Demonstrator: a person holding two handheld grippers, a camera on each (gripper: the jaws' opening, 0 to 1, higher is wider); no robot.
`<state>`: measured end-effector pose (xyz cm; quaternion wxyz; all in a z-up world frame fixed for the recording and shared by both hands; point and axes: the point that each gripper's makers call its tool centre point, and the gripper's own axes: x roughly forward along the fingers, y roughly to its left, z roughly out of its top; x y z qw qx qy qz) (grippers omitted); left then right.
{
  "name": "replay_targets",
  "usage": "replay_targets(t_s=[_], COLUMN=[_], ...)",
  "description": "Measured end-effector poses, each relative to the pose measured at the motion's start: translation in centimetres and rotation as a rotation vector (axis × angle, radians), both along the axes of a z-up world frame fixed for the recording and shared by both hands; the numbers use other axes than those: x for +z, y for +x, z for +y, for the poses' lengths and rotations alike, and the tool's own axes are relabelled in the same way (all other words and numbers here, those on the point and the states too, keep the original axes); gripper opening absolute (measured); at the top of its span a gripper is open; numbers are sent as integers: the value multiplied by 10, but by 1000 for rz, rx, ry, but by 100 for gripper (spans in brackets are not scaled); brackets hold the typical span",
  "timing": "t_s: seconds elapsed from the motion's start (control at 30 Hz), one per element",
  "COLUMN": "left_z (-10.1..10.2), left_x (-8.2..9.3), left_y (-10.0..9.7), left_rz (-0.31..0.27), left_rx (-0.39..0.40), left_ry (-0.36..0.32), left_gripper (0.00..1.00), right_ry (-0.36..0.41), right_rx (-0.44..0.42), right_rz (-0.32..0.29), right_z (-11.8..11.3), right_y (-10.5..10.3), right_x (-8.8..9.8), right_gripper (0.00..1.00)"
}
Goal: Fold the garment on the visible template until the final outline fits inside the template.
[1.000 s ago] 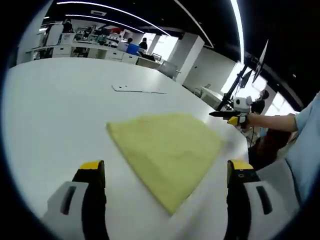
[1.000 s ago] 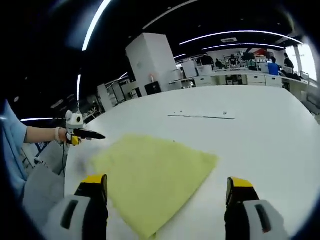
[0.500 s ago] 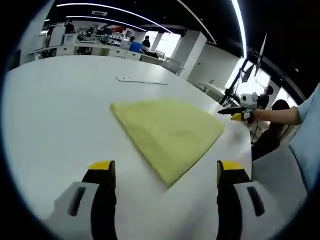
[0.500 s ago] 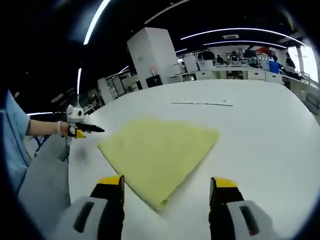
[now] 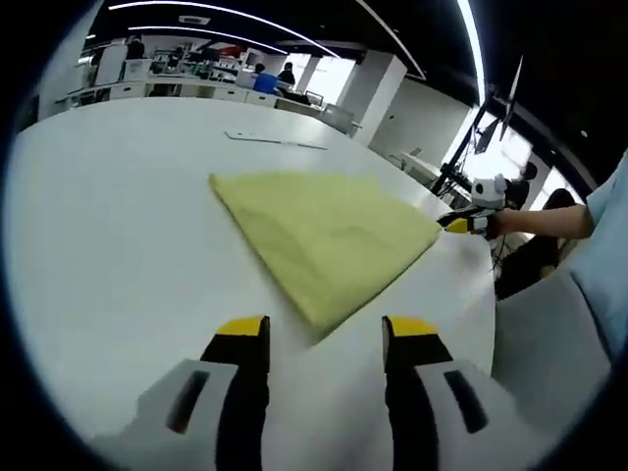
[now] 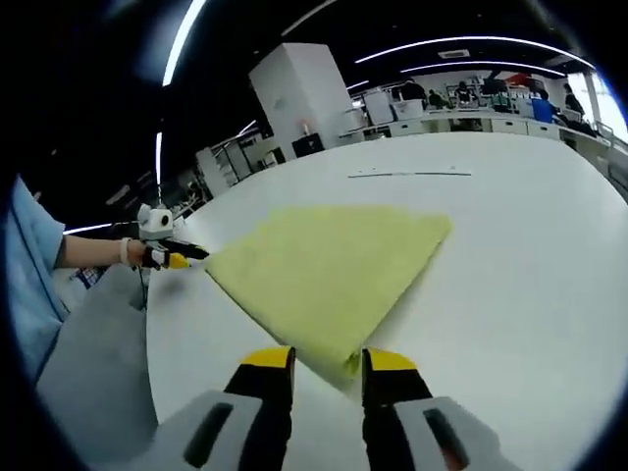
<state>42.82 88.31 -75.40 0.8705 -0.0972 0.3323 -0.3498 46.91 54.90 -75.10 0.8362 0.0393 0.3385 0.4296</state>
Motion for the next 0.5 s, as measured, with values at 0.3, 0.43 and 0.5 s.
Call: replay_targets(t_s=[0.3, 0.43, 0.5], left_z=[-6, -6, -4], left_x=[1, -1, -1], left_y=[1, -1, 0], left_rz=[2, 12, 14], left_rx=[-17, -25, -10], left_ry=[-11, -4, -7], left_gripper=[28, 15, 7], right_ry=[10, 5, 14], right_rx=[-3, -11, -13], right_rz=[36, 36, 43], right_z=[-4, -6, -6], right_y=[-4, -4, -5], right_x=[-3, -2, -1], right_gripper=[8, 0, 0])
